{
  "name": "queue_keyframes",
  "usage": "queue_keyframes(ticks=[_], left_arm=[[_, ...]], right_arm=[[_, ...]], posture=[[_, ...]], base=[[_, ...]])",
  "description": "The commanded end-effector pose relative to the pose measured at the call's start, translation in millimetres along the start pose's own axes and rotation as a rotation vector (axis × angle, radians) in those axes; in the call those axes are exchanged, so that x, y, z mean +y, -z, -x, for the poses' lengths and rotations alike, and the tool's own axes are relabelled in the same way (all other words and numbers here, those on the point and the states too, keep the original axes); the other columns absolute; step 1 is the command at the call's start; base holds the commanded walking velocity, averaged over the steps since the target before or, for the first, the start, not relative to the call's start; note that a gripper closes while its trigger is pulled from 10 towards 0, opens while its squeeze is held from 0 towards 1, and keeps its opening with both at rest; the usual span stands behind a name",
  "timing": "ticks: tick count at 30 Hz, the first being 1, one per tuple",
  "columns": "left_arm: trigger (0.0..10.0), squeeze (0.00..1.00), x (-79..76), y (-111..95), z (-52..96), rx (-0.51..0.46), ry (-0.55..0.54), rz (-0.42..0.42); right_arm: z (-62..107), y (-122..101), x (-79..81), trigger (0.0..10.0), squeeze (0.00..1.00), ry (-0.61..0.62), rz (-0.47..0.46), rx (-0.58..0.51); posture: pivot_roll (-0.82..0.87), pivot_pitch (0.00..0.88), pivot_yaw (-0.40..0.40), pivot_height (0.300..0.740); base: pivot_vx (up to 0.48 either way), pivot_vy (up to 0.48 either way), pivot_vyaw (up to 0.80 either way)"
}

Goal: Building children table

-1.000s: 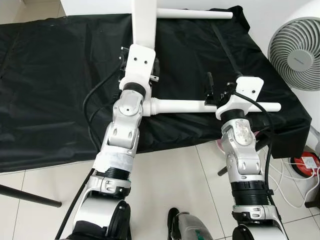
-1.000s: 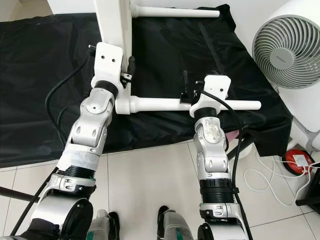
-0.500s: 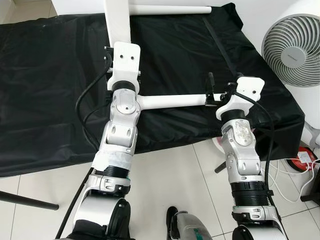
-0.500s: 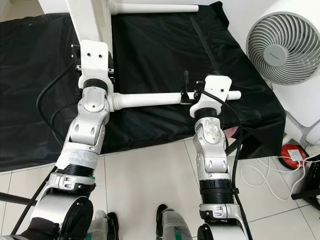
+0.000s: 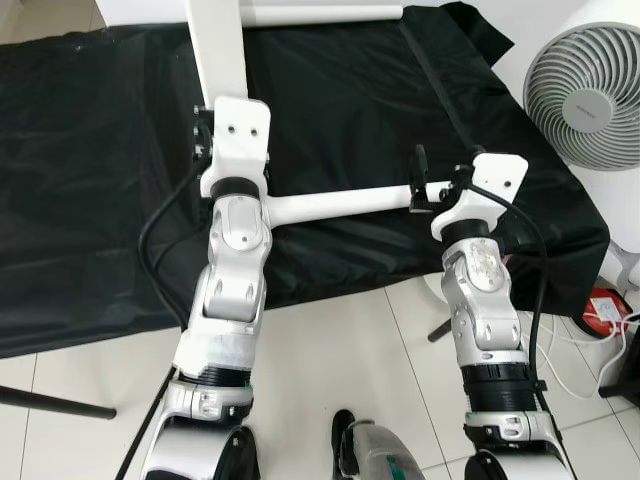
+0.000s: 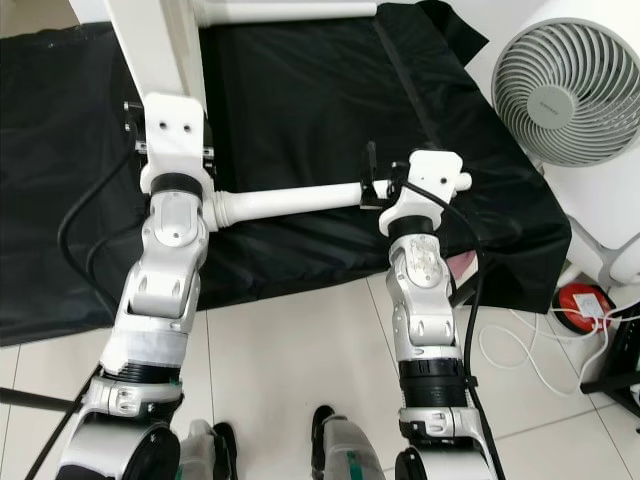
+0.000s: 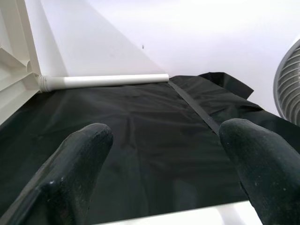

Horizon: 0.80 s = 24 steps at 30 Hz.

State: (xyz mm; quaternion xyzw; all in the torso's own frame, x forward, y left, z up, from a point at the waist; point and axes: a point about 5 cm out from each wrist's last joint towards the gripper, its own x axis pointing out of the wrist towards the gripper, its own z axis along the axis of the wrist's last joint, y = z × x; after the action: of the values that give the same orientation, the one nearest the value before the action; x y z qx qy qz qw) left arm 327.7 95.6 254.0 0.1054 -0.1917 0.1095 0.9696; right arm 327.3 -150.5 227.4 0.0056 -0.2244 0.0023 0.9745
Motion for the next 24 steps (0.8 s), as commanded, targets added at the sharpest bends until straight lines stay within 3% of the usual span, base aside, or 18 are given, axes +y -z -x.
queue_keyframes(ticks=[1, 5, 6, 7, 9, 11, 13, 14, 16, 24], left_arm=[[0.0, 0.0, 5.3, 13, 9.6, 0.044, -0.134, -0.045], [0.0, 0.0, 14.7, 22, 9.9, 0.074, -0.158, -0.06], [0.0, 0.0, 26.9, 29, 8.7, 0.087, -0.184, -0.094], [0.0, 0.0, 26.9, 29, 8.7, 0.087, -0.184, -0.094], [0.0, 0.0, 44.1, 37, 7.0, 0.087, -0.215, -0.14], [0.0, 0.0, 44.1, 37, 7.0, 0.087, -0.215, -0.14], [0.0, 0.0, 74.9, 49, 5.3, 0.098, -0.265, -0.221], [0.0, 0.0, 74.9, 49, 5.3, 0.098, -0.265, -0.221], [0.0, 0.0, 91.1, 55, 2.6, 0.109, -0.278, -0.246], [0.0, 0.0, 118.6, 51, -7.9, 0.08, -0.311, -0.284]], right_arm=[[1.9, 4, -0.3, 10.0, 1.0, 0.004, -0.009, 0.016], [2.4, 4, -0.7, 10.0, 1.0, 0.007, -0.009, 0.015], [3.0, 4, -1.4, 10.0, 1.0, 0.009, -0.009, 0.016], [3.0, 4, -1.4, 10.0, 1.0, 0.009, -0.009, 0.016], [3.6, 4, -1.8, 10.0, 1.0, 0.011, -0.008, 0.017], [3.6, 4, -1.8, 10.0, 1.0, 0.011, -0.008, 0.017], [2.6, 4, -2.7, 10.0, 1.0, 0.013, -0.006, 0.016], [2.6, 4, -2.7, 10.0, 1.0, 0.013, -0.006, 0.016], [1.6, 4, -3.2, 10.0, 1.0, 0.014, -0.006, 0.014], [0.0, 3, -4.6, 10.0, 1.0, 0.018, -0.002, 0.011]], posture=[[-0.09, 0.172, 0.015, 0.74], [-0.09, 0.172, 0.015, 0.74], [-0.08, 0.168, 0.017, 0.74], [-0.08, 0.168, 0.017, 0.74], [-0.09, 0.166, 0.017, 0.74], [-0.09, 0.166, 0.017, 0.74], [-0.08, 0.17, 0.015, 0.74], [-0.08, 0.17, 0.015, 0.74], [-0.08, 0.17, 0.015, 0.74], [-0.08, 0.176, 0.015, 0.74]], base=[[0.0, 0.0, 0.0], [0.0, 0.0, 0.0], [0.0, 0.0, 0.0], [0.0, 0.0, 0.0], [0.0, 0.0, 0.0], [0.0, 0.0, 0.0], [0.0, 0.0, 0.0], [0.0, 0.0, 0.0], [0.0, 0.0, 0.0], [0.0, 0.0, 0.0]])
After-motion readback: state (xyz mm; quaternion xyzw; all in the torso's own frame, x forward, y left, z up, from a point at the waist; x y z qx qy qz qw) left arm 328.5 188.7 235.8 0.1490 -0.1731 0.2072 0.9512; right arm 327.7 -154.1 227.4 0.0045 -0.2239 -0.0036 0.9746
